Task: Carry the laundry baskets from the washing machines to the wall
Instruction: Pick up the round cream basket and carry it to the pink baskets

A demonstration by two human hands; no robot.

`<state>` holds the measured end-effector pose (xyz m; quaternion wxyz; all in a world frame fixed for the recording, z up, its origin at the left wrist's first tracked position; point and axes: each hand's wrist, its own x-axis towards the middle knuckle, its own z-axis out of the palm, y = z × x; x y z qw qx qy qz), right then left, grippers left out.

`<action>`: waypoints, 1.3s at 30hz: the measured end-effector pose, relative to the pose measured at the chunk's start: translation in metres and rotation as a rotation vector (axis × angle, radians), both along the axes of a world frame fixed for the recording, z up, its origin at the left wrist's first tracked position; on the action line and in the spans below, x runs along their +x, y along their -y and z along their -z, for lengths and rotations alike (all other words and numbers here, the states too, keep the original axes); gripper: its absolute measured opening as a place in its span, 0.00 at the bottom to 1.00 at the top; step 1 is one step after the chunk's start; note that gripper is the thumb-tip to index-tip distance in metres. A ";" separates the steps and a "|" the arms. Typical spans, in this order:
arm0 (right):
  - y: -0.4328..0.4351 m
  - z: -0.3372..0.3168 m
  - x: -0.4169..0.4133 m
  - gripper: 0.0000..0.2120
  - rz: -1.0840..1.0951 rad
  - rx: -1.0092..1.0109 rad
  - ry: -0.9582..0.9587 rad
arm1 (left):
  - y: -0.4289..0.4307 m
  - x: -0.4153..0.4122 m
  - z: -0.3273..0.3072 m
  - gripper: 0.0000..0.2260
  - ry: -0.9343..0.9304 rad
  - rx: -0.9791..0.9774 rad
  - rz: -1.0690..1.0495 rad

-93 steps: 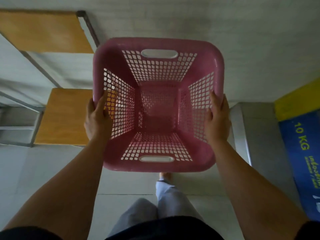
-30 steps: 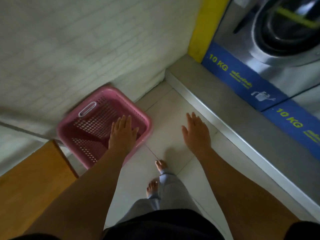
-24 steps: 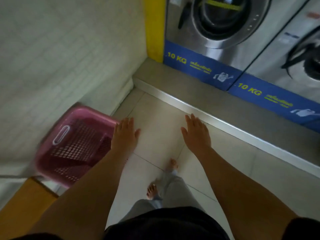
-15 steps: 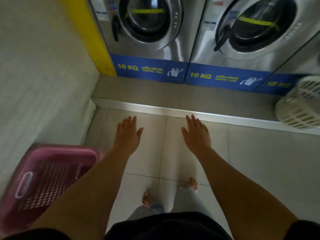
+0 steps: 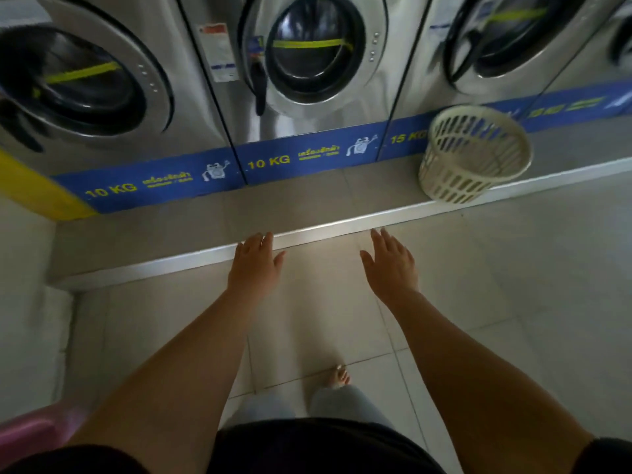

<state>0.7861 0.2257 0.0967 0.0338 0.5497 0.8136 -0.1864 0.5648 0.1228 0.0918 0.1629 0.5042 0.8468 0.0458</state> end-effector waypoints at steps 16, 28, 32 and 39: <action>-0.198 0.013 0.148 0.27 0.383 0.004 0.007 | -0.284 0.107 0.022 0.24 0.058 -0.044 0.311; -0.401 0.012 0.204 0.24 0.546 -0.043 -0.053 | -0.502 0.158 0.013 0.24 0.151 -0.121 0.367; -0.469 0.022 0.234 0.24 0.547 -0.066 -0.057 | -0.559 0.180 0.026 0.23 0.179 -0.153 0.285; -0.605 0.050 0.303 0.23 0.342 -0.077 -0.031 | -0.647 0.248 0.055 0.23 0.229 -0.136 0.035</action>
